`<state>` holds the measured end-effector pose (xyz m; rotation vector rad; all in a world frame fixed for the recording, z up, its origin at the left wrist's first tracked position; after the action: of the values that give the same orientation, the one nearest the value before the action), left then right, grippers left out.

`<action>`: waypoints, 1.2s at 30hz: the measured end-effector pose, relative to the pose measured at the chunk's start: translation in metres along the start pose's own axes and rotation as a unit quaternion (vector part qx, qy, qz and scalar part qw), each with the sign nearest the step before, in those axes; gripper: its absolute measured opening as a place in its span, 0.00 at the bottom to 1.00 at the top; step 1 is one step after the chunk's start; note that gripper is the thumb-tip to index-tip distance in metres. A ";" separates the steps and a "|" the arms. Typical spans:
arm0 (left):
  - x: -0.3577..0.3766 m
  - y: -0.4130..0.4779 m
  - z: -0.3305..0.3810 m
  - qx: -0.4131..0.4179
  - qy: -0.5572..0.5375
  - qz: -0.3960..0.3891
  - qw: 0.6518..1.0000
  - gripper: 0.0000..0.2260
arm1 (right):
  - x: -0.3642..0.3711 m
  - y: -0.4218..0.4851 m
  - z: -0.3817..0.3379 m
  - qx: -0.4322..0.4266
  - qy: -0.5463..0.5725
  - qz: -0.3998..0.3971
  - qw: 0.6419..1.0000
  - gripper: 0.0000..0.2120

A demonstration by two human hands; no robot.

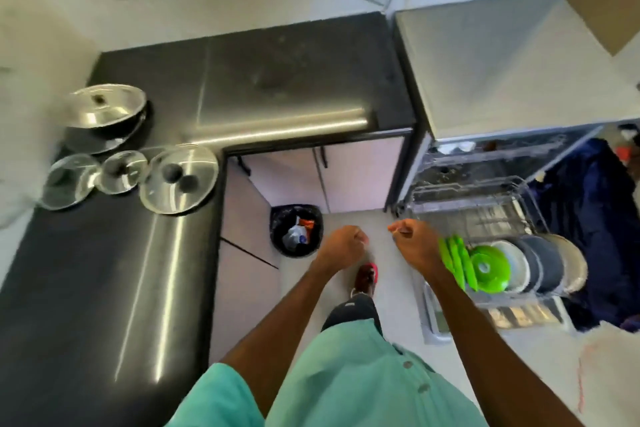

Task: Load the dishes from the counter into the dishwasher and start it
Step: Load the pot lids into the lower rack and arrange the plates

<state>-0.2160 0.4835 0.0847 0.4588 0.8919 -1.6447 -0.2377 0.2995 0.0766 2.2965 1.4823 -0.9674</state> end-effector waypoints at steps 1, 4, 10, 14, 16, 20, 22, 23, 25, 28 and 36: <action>-0.014 -0.002 -0.002 -0.004 -0.011 0.013 1.000 0.12 | 0.007 -0.005 -0.014 -0.012 0.007 -0.009 1.000 0.10; -0.063 -0.003 -0.019 -0.002 -0.004 0.079 0.997 0.12 | 0.031 -0.015 -0.061 -0.061 0.025 -0.044 0.997 0.09; -0.154 0.008 -0.053 -0.001 -0.003 0.175 0.985 0.10 | 0.081 -0.011 -0.137 -0.120 0.020 -0.096 0.988 0.06; -0.209 0.024 -0.089 -0.007 -0.010 0.236 0.972 0.11 | 0.128 0.000 -0.185 -0.144 0.019 -0.147 0.979 0.10; -0.235 0.036 -0.109 -0.015 -0.014 0.264 0.964 0.10 | 0.152 0.004 -0.213 -0.153 0.022 -0.162 0.975 0.09; -0.286 0.064 -0.146 -0.041 -0.033 0.315 0.947 0.09 | 0.198 0.015 -0.271 -0.200 0.035 -0.192 0.960 0.07; -0.303 0.076 -0.162 -0.061 -0.041 0.339 0.938 0.09 | 0.214 0.020 -0.293 -0.210 0.040 -0.197 0.957 0.06; -0.310 0.082 -0.168 -0.068 -0.041 0.346 0.935 0.08 | 0.220 0.022 -0.301 -0.210 0.044 -0.196 0.957 0.06; -0.324 0.094 -0.177 -0.073 -0.043 0.351 0.932 0.08 | 0.232 0.028 -0.317 -0.214 0.052 -0.195 0.956 0.06; -0.340 0.115 -0.190 -0.090 -0.057 0.355 0.929 0.08 | 0.247 0.038 -0.337 -0.204 0.059 -0.209 0.955 0.07; -0.380 0.171 -0.223 -0.169 -0.173 0.400 0.884 0.07 | 0.286 0.082 -0.387 -0.131 0.107 -0.283 0.944 0.09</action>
<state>0.0139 0.8893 0.1590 0.2220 0.5774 -0.7510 0.0642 0.6716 0.1715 1.8632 2.2812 -0.5912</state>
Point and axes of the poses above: each hand's wrist, its own y-axis towards the middle knuckle, its own x-axis out of the palm, z = x × y, the point moved 1 cm from there along y, towards the middle knuckle, and after that the axes turned 15 degrees about z, right-handed, at the moved point
